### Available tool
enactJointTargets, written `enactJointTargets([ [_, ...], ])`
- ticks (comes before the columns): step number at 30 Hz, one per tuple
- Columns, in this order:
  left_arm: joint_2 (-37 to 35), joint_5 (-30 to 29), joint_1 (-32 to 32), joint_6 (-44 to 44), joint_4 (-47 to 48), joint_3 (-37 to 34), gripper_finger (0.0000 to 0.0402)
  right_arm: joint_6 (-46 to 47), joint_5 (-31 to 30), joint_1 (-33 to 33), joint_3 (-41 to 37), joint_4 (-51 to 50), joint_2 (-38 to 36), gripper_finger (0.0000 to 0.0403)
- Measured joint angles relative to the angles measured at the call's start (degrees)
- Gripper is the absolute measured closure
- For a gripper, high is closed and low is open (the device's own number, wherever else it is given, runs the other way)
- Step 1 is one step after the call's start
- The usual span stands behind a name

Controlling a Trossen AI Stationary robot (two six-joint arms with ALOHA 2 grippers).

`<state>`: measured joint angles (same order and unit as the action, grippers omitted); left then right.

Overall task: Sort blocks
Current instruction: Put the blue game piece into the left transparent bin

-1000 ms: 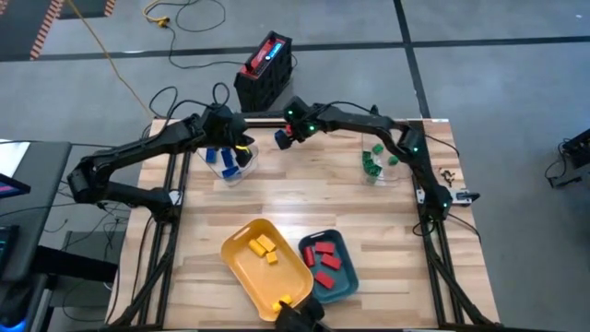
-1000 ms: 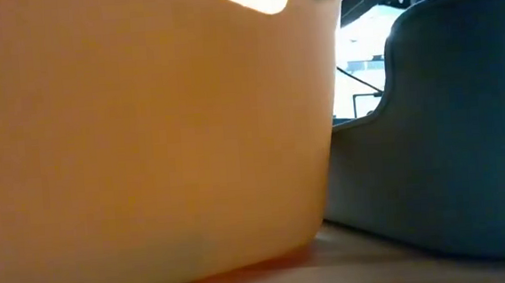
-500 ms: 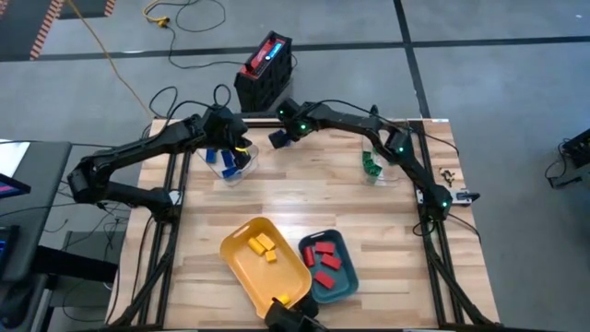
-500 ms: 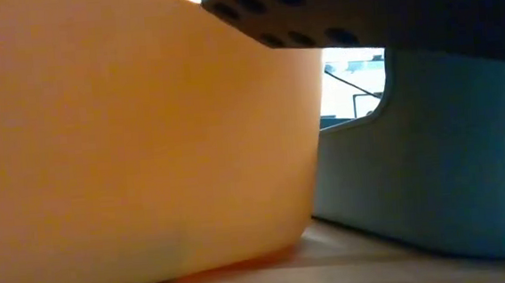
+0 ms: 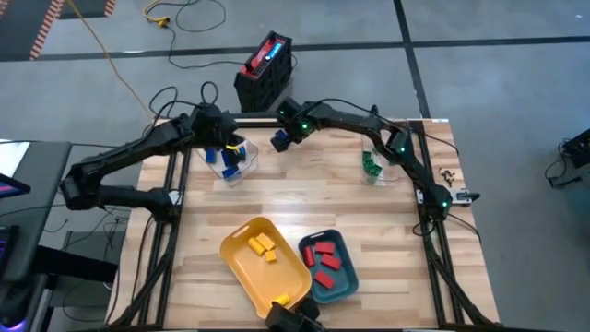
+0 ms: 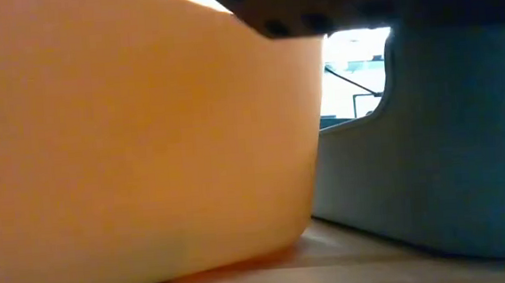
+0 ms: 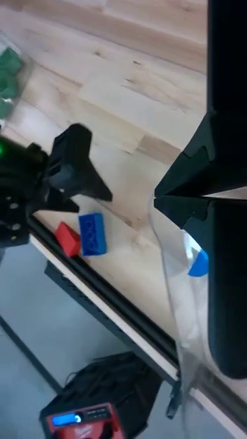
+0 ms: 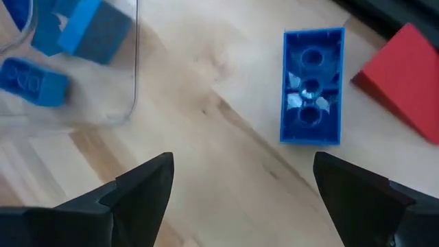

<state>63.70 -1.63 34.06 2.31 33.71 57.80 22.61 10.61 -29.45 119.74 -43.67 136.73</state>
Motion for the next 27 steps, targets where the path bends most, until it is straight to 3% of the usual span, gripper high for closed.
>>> enactJointTargets([
  [10,-0.02,0.0,-0.37,-1.55,1.67,0.0,0.0401,0.07,-0.19,-0.09,0.0,6.26,0.25,0.0037],
  [27,-0.4,-0.04,-0.39,-2.08,1.91,0.0,0.0401,0.6,2.06,-1.14,0.0,5.15,0.43,0.0037],
])
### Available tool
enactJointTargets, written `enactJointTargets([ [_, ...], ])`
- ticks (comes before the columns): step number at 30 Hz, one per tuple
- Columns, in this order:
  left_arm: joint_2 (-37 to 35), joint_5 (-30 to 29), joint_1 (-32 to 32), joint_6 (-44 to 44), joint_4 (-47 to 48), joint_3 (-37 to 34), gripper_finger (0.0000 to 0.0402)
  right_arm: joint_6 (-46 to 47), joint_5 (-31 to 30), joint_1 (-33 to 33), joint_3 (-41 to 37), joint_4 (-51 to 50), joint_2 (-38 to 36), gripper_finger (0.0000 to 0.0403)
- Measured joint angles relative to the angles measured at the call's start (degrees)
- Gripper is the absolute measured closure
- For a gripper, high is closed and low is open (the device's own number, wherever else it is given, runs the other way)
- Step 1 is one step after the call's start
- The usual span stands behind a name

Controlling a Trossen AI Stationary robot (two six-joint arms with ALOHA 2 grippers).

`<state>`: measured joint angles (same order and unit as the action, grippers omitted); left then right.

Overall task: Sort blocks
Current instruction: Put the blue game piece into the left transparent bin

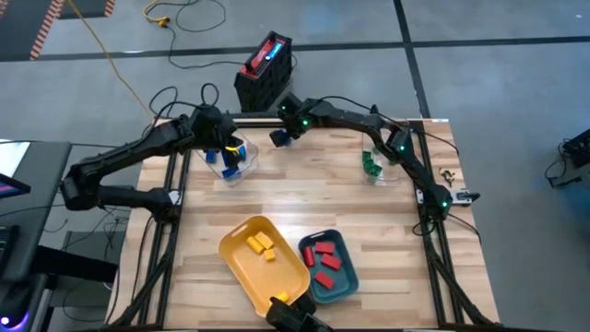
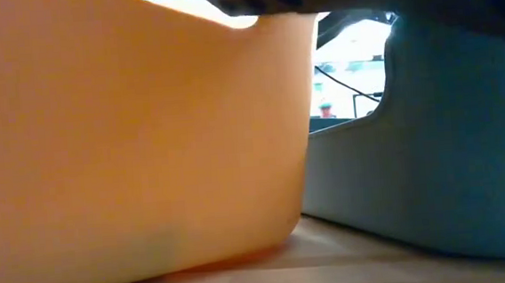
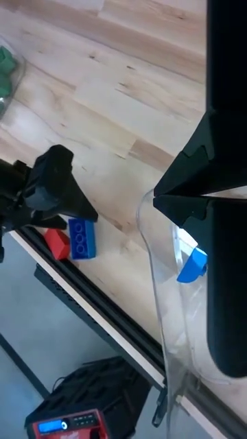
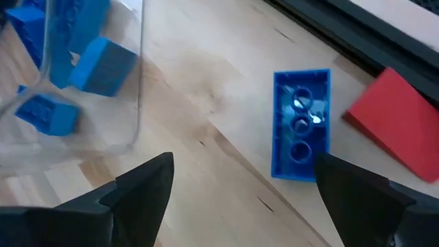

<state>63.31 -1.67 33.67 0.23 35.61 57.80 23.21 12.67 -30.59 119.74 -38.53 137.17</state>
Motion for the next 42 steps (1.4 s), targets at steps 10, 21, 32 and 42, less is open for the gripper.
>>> enactJointTargets([
  [10,0.0,-0.02,0.0,0.93,0.09,0.0,0.0401,0.14,1.78,-0.05,1.49,-0.86,0.21,0.0037],
  [21,0.0,-0.37,0.11,-0.91,2.23,0.0,0.0401,-0.62,2.85,-0.03,10.19,-11.59,-0.84,0.0037],
  [32,18.24,12.31,7.13,3.28,-5.34,3.48,0.0399,-5.44,-6.56,-2.31,14.16,-19.11,-10.35,0.0037],
  [42,38.9,13.3,7.33,2.84,5.35,28.5,0.027,-8.33,-11.82,-6.3,14.0,-29.16,-16.56,0.0037],
])
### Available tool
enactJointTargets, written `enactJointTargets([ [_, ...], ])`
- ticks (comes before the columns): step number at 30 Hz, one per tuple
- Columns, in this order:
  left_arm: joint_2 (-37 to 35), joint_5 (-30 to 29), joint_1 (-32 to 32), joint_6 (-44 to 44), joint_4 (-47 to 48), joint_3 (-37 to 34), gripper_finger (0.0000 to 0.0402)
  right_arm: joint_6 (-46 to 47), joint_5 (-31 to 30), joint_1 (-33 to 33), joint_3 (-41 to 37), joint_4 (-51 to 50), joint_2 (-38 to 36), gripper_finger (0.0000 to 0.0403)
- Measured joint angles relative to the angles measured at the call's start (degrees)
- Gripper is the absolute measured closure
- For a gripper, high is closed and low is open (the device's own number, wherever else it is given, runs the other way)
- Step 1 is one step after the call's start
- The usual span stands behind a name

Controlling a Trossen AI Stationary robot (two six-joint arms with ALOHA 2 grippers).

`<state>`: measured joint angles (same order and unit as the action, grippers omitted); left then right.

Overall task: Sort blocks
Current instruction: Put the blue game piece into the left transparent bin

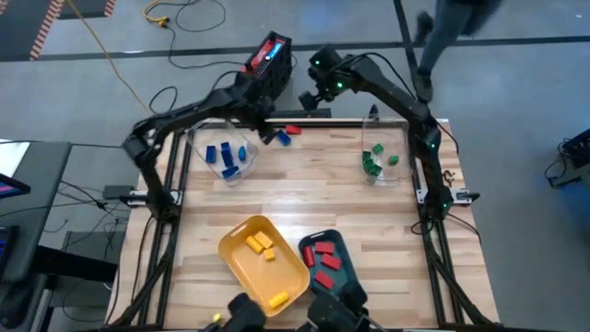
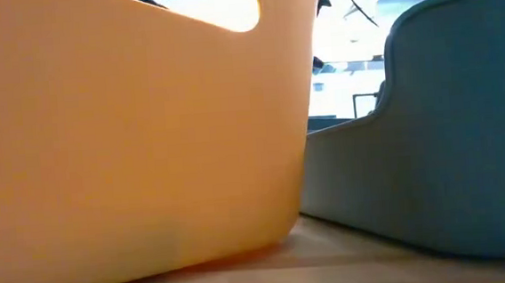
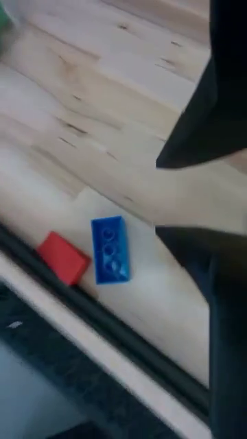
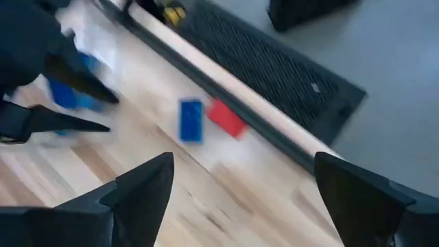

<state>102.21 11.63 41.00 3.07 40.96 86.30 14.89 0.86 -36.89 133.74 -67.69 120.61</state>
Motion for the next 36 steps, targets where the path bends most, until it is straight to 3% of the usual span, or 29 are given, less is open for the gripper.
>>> enactJointTargets([
  [6,13.12,-0.33,-1.85,-3.21,14.21,17.08,0.0143,-0.44,-0.09,0.01,0.02,-5.64,-0.08,0.0037],
  [11,19.19,-5.74,-3.87,-5.32,18.53,24.09,0.0082,-1.29,-2.58,0.31,-0.01,-6.72,-2.43,0.0037],
  [17,23.08,-8.52,-5.37,1.44,24.66,30.27,0.007,-2.34,-5.5,-0.02,0.02,-5.23,-6.79,0.0037],
  [27,34.76,-6.84,-5.58,2.28,34.29,48.54,0.007,-3.39,-5.52,-0.02,0.1,-3.23,-8.89,0.0037],
  [32,33.71,-5.46,-4.78,0.61,37.7,48.34,0.007,-3.9,-5.5,-0.36,0.08,-3.88,-8.91,0.0037],
  [36,31.19,-6.16,-5.31,4.96,42.18,48.5,0.007,-4.38,-5.51,-0.41,0.08,-3.32,-8.89,0.0037],
])
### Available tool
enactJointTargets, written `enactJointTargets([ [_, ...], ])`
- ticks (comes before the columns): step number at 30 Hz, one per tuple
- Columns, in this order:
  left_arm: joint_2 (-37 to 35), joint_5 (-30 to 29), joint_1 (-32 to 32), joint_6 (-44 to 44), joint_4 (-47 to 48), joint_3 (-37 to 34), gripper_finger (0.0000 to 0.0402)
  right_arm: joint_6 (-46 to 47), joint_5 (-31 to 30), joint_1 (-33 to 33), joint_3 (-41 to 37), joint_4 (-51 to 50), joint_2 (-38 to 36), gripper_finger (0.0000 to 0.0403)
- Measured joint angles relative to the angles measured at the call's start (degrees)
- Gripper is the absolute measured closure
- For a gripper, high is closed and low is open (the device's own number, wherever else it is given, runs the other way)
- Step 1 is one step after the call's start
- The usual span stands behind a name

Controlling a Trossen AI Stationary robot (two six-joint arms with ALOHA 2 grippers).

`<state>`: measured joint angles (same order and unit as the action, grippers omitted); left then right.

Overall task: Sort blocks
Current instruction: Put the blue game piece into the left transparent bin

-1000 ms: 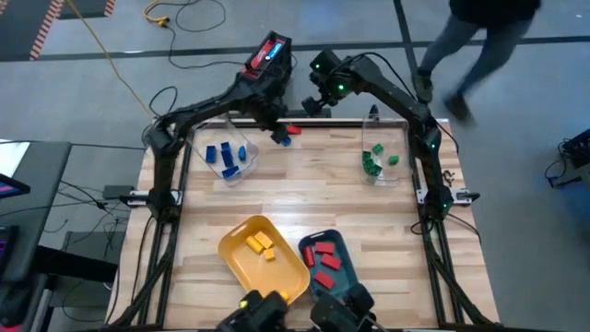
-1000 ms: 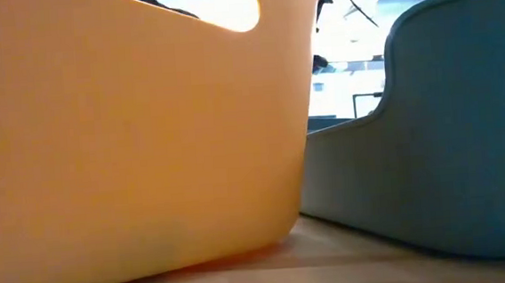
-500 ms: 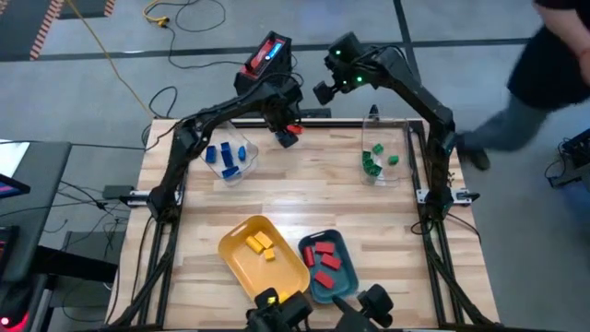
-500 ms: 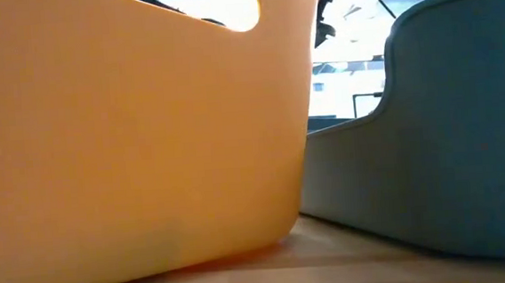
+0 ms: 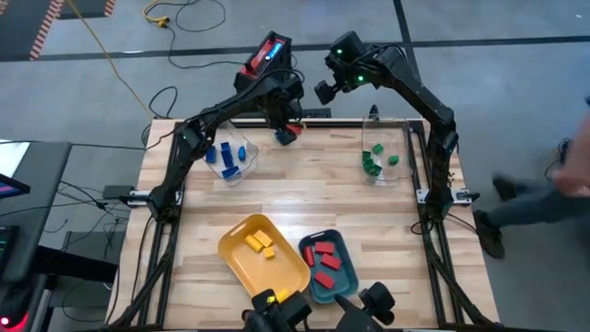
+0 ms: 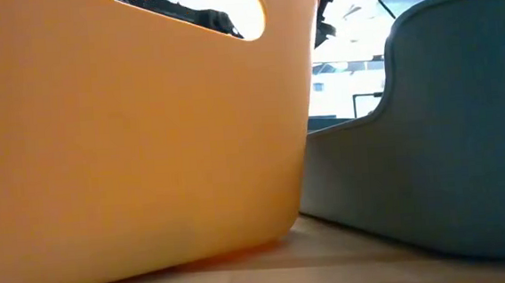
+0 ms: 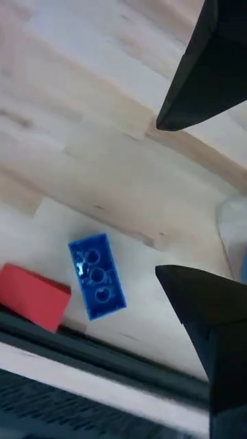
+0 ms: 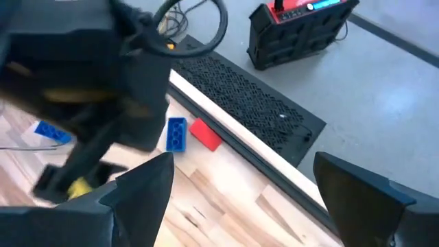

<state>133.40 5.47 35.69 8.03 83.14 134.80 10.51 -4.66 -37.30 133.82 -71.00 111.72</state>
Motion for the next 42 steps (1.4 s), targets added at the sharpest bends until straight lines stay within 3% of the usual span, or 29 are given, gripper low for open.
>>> enactJointTargets([
  [4,-1.8,-1.37,0.2,6.83,1.27,-0.02,0.007,-1.82,0.03,-0.35,0.0,1.38,0.02,0.0037],
  [8,-2.53,-0.96,1.49,6.45,-0.06,-0.07,0.0073,-3.72,0.01,-0.78,-1.72,2.92,-0.02,0.0037],
  [16,-9.83,-6.49,0.53,6.25,-7.79,-1.73,0.0125,-2.83,-0.2,-1.55,-12.18,7.73,0.07,0.0037],
  [20,-16.46,-4.93,1.31,6.21,-14.05,-11.71,0.0151,-2.64,-1.77,-1.74,-13.97,8.56,-0.24,0.0037],
  [26,-30.84,-4.19,1.22,2.61,-27.81,-39.72,0.017,-2.86,-1.91,-1.01,-17.62,13.85,-0.81,0.0037],
  [30,-41.6,-6.11,1.06,-1.23,-36.04,-52.0,0.0176,-2.87,-1.69,0.49,-20.38,16.9,-0.7,0.0037],
  [35,-49.79,-11.59,1.27,-5.93,-36.68,-57.19,0.0178,-3.03,-1.5,2.34,-21.64,17.49,-0.72,0.0037],
  [42,-56.23,-12.87,1.7,-10.53,-36.6,-58.18,0.0178,0.39,-1.45,4.2,-21.59,25.1,-0.74,0.0037],
])
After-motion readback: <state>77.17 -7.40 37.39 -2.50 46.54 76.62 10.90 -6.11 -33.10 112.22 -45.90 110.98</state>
